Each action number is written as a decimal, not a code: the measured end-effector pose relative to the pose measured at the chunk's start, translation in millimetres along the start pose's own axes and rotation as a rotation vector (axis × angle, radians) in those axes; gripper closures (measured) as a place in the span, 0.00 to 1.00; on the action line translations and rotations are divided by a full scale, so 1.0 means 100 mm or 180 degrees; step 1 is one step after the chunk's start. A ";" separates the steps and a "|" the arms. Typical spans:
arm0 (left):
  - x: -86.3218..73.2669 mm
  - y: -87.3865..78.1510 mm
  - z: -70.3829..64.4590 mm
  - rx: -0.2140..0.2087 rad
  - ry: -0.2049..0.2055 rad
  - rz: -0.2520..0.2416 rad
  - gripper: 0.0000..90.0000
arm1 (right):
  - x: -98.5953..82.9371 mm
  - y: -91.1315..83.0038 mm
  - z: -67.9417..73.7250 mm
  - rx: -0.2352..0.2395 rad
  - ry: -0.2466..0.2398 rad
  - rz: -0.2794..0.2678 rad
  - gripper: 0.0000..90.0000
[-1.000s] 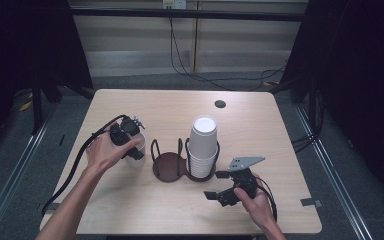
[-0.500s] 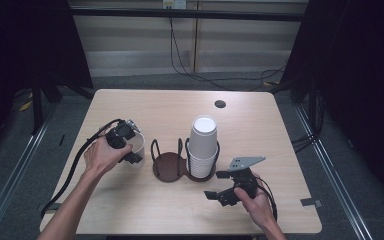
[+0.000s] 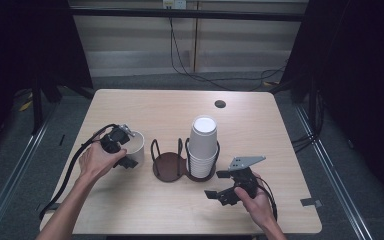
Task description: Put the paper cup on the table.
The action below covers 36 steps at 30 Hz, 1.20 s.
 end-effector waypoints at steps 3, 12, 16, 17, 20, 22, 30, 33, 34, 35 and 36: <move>-0.02 -0.02 0.00 -0.0004 -0.0041 -0.0074 0.10 | 0.00 0.00 0.00 0.0001 -0.0011 0.0004 0.16; -0.20 -0.06 -0.01 -0.0052 -0.0124 -0.0208 0.12 | 0.00 -0.01 0.00 -0.0019 -0.0008 -0.0008 0.16; -0.26 -0.09 -0.02 -0.0031 -0.0084 -0.0217 0.13 | 0.00 -0.01 0.00 -0.0020 -0.0012 -0.0002 0.16; -0.28 -0.11 -0.02 -0.0046 -0.0096 -0.0266 0.19 | 0.00 -0.01 -0.01 -0.0028 -0.0009 -0.0001 0.16; -0.31 -0.17 -0.02 -0.0023 -0.0164 -0.0366 0.18 | 0.00 -0.01 -0.01 -0.0033 -0.0006 0.0000 0.16; -0.33 -0.22 -0.03 -0.0019 -0.0206 -0.0444 0.18 | 0.00 -0.01 -0.01 -0.0038 0.0000 -0.0001 0.16; -0.46 -0.38 -0.12 -0.0026 -0.0351 -0.0618 0.19 | 0.01 -0.01 0.00 -0.0024 -0.0018 -0.0034 0.16; -0.49 -0.44 -0.14 0.0052 -0.0403 -0.0806 0.20 | 0.01 -0.02 -0.01 -0.0033 -0.0016 -0.0044 0.16; -0.49 -0.46 -0.14 -0.0003 -0.0423 -0.0862 0.20 | 0.02 -0.02 -0.01 -0.0044 -0.0013 -0.0047 0.16; -0.50 -0.46 -0.15 -0.0034 -0.0462 -0.0902 0.21 | 0.02 -0.02 -0.01 -0.0045 -0.0012 -0.0053 0.16; -0.51 -0.47 -0.16 0.0009 -0.0450 -0.0925 0.22 | 0.02 -0.03 -0.01 -0.0045 -0.0010 -0.0057 0.16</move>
Point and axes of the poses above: each handheld gripper's, and its own axes: y roughly forward along the jaws, x roughly out of its top, z roughly to its left, the point moved 4 cm from there along y, roughly forward along the jaws, and after that the axes turned 14 degrees about -z, right-handed, at the moved point
